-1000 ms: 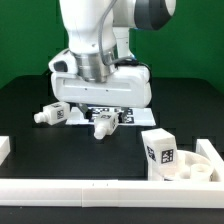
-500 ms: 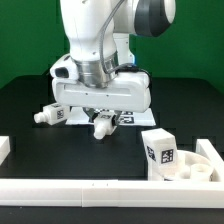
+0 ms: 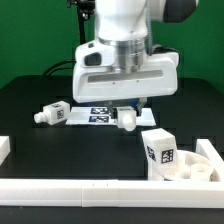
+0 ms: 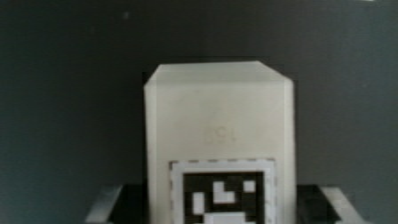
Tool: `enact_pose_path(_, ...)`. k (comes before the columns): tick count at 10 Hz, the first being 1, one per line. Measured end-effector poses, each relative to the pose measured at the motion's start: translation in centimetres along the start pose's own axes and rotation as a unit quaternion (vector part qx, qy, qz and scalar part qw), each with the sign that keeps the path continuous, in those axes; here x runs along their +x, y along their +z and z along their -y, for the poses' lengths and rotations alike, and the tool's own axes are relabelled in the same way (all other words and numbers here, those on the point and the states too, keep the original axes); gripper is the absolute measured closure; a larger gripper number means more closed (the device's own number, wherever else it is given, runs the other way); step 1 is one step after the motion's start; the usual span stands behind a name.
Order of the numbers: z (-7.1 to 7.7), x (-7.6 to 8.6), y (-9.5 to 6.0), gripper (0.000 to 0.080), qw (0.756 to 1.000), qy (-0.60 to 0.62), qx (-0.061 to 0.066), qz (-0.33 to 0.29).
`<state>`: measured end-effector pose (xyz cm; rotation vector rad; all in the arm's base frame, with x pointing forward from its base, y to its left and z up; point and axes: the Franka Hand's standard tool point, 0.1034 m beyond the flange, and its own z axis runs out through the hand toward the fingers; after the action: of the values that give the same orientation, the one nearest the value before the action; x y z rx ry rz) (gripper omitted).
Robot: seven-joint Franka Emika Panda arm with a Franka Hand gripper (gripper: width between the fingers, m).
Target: Assemble stool
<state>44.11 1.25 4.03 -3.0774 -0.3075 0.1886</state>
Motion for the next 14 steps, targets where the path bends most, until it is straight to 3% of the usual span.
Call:
enact_pose_path(2, -0.4, 0.0, 0.0, 0.0466, 0.999, -0.032, 0.0, 0.0)
enact_pose_path(3, -0.6, 0.2, 0.0, 0.0466, 0.993, -0.115, -0.01, -0.007)
enact_pose_path(4, -0.4, 0.4, 0.1, 0.0466, 0.976, -0.215, -0.027, -0.018)
enact_pose_path(5, 0.2, 0.1, 0.3, 0.0466, 0.955, -0.295, -0.028, -0.013)
enact_pose_path(6, 0.6, 0.0, 0.4, 0.0466, 0.915, -0.402, -0.031, 0.0)
enact_pose_path(7, 0.2, 0.0, 0.4, 0.0466, 0.904, -0.426, -0.04, -0.008)
enact_pose_path(9, -0.2, -0.1, 0.5, 0.0466, 0.875, -0.481, -0.046, 0.002)
enact_pose_path(10, -0.5, -0.3, 0.5, 0.0466, 0.828, -0.558, -0.052, 0.009)
enact_pose_path(13, -0.8, -1.0, 0.9, 0.0466, 0.633, -0.77, -0.068, 0.049)
enact_pose_path(14, -1.1, -1.1, 0.9, 0.0466, 0.632, -0.771, -0.068, 0.05)
